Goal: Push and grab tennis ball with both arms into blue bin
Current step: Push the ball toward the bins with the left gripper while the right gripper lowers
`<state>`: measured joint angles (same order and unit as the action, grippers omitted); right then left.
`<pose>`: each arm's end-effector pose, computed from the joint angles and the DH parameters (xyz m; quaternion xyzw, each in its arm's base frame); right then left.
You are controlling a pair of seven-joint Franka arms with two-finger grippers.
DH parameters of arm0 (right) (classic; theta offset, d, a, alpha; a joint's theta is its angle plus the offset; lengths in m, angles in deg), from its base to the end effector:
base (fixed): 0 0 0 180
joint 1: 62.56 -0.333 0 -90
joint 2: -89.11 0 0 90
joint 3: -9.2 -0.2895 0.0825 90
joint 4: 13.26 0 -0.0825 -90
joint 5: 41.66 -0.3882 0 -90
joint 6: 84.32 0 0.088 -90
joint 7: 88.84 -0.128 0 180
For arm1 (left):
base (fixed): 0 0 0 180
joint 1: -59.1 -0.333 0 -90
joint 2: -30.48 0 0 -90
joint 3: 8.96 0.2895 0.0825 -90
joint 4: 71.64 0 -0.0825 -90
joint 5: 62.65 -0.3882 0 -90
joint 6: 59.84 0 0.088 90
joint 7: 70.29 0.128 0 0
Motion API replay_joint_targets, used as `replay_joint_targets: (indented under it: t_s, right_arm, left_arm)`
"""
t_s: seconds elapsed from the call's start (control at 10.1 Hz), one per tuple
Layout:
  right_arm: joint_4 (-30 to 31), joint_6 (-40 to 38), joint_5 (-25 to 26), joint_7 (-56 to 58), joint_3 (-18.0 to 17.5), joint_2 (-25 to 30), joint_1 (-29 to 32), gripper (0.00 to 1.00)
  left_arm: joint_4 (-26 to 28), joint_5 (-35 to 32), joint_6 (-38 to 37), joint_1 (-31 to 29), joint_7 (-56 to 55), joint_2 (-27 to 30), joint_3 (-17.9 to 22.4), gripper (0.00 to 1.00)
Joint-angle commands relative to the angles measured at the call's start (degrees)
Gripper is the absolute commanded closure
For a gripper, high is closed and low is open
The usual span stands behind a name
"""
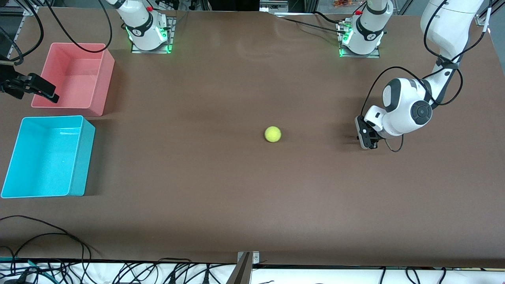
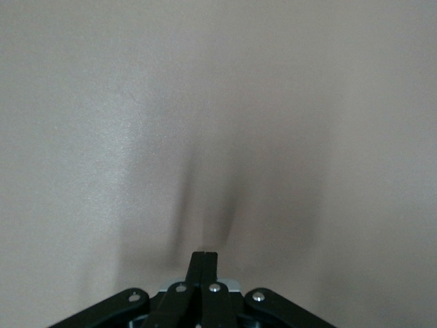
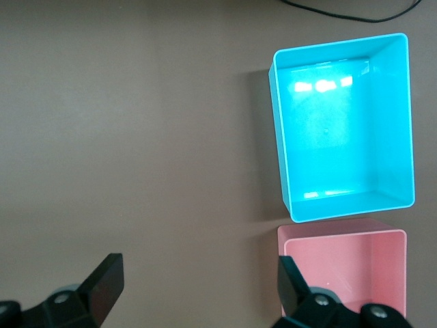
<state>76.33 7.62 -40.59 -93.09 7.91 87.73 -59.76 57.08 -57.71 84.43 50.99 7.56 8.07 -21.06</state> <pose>0.5689 -0.0175 0.5699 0.9987 -0.0500 0.0087 0.0089 0.5183 -0.0442 0.1362 0.7796 -0.6205 -0.0072 0.0849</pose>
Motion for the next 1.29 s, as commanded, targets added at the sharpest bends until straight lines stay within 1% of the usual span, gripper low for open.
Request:
replay_joint_targets:
  t_s: [0.0,0.3,0.4,0.5,0.59,0.69,0.79,0.89,1.19]
  right_arm:
    - [-1.5,0.2,-0.6,0.3,0.5,-2.3,0.7,0.00]
    - [-1.3,-0.5,-0.8,1.1,1.0,-2.3,0.8,0.00]
    - [-1.3,-0.3,-0.8,-0.1,0.8,-2.8,0.6,0.00]
    - [-1.3,0.3,-1.0,0.1,0.8,-5.0,0.6,0.00]
    - [-1.3,0.4,-1.1,0.3,0.8,-5.8,0.6,0.00]
    - [-0.9,0.3,-0.7,-0.2,0.8,-6.4,0.5,0.00]
    - [-0.7,0.0,-0.8,-0.2,0.8,-7.1,0.5,0.00]
    - [-0.5,-0.2,-0.9,-0.4,0.6,-8.5,0.1,0.00]
    - [0.7,-0.9,-0.6,-2.8,0.4,-11.5,-4.2,0.00]
  left_arm:
    - [-0.3,0.2,0.4,-0.1,0.1,-0.1,-0.2,1.00]
    - [-0.2,0.2,0.2,-0.3,0.3,0.4,-0.2,1.00]
    - [-0.2,0.2,-0.5,-0.6,0.3,1.9,-0.1,1.00]
    - [-0.2,0.2,-1.8,-0.7,0.3,3.8,0.3,1.00]
    - [-0.2,0.2,-3.0,-0.7,0.3,5.4,1.4,0.91]
    - [-0.1,0.2,-3.4,-0.7,0.3,6.8,1.6,0.74]
    - [0.2,0.2,-4.3,-0.7,0.5,6.9,3.1,0.46]
    - [0.2,0.3,-4.3,-0.7,0.7,6.9,3.8,0.00]
    - [0.2,0.3,-4.3,-0.7,-0.2,7.2,4.3,0.00]
